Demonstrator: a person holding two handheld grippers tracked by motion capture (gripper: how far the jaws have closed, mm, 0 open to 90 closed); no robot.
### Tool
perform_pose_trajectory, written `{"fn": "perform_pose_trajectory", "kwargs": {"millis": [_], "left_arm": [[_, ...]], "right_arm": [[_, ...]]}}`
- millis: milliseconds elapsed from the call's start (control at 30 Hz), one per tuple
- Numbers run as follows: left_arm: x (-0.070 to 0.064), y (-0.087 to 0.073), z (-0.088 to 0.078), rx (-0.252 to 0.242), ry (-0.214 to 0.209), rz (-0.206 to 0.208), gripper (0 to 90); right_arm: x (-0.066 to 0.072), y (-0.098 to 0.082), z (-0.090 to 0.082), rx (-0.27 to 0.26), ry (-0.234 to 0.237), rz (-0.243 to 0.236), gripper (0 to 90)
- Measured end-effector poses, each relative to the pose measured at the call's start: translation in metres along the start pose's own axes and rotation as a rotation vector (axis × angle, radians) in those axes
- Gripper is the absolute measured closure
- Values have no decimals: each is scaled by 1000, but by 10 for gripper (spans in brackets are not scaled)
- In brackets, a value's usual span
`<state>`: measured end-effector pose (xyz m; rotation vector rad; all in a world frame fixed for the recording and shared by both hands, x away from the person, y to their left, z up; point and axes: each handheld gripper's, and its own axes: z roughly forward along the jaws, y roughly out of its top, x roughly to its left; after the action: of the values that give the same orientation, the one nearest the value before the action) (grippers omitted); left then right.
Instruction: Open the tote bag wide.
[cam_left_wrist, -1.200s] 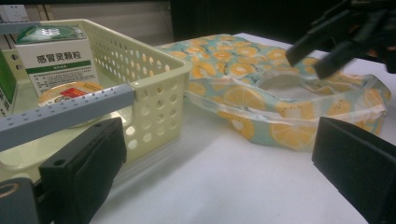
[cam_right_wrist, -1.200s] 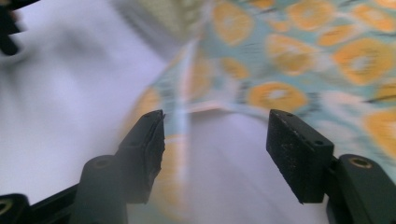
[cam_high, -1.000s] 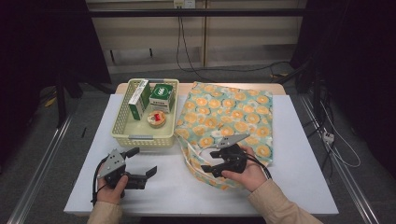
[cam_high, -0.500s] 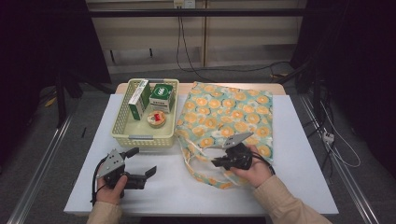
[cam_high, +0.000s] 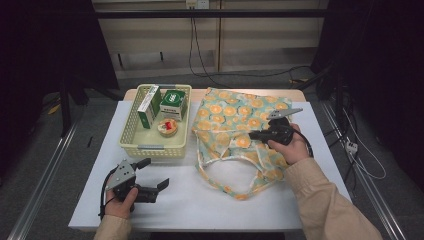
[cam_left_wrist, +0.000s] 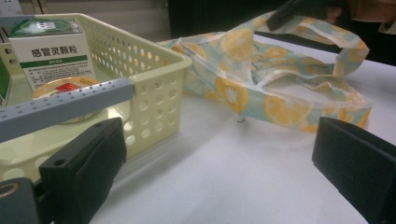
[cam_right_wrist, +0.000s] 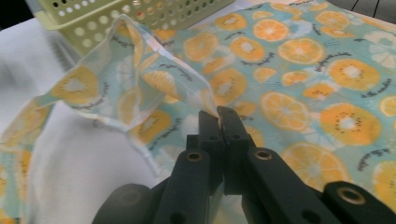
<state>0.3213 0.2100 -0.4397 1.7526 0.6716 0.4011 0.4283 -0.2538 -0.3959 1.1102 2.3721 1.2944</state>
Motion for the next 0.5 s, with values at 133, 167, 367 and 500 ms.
{"fn": "perform_pose_trajectory", "kwargs": {"millis": [133,167,367,500], "left_arm": [[1,0,0,-4,0,-6,27],[1,0,0,-5,-1,-8,27],[0,0,1,-4,-9,-5,27],[1,1,1,-5,-6,-1,27]], "right_arm": [[-17,-1,8,-2,-23,34,900],[-21,-1,11,-3,-29,39,900],[-39,-10,28,3,-54,95,900],[-49,-11,35,-5,-101,109,899]]}}
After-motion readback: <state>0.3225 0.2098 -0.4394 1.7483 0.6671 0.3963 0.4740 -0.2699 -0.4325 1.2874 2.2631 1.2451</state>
